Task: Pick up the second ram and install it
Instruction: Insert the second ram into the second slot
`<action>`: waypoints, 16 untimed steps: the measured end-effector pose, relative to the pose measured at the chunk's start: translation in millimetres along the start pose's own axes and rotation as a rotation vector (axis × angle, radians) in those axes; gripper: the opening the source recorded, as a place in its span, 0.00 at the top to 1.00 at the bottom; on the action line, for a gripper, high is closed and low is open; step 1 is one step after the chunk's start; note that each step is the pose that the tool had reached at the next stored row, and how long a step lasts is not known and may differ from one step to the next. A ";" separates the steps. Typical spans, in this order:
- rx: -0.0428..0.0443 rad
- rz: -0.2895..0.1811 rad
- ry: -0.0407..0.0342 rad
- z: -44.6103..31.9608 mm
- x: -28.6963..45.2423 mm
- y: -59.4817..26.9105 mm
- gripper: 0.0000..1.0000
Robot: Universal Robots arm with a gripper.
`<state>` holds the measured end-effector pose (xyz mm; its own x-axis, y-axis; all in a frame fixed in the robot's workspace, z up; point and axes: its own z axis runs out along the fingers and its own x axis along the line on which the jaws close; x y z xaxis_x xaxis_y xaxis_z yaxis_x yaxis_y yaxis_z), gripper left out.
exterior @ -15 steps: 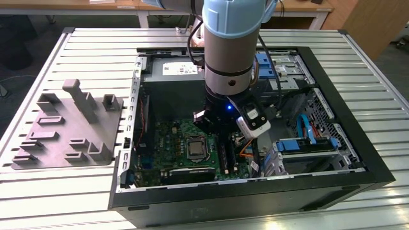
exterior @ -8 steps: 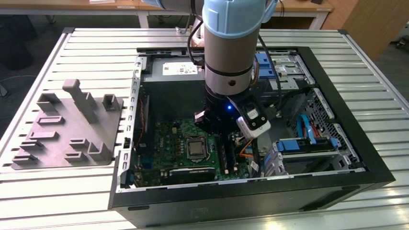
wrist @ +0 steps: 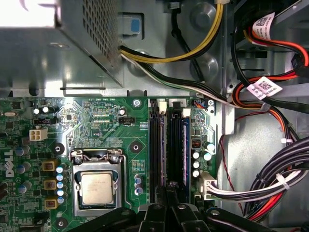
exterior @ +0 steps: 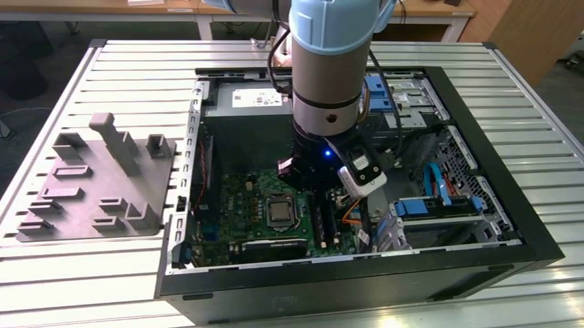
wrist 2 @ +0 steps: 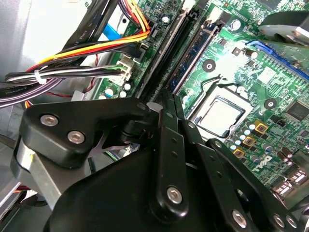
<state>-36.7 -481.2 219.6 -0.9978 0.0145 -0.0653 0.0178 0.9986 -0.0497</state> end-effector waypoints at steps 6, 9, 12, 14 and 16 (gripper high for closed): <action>0.0000 0.000 0.0000 0.0 -0.1 0.0 0.89; -0.0001 0.000 0.0000 0.0 -0.2 0.0 0.89; 0.0000 0.000 0.0000 0.0 -0.2 0.0 0.82; 0.0000 0.000 0.0000 0.6 -0.3 0.1 0.82; -0.0003 0.000 -0.0002 2.2 -0.1 0.1 0.82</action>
<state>-36.4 -481.2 217.4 -0.9977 0.0145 -0.0655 0.0177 0.9986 -0.0494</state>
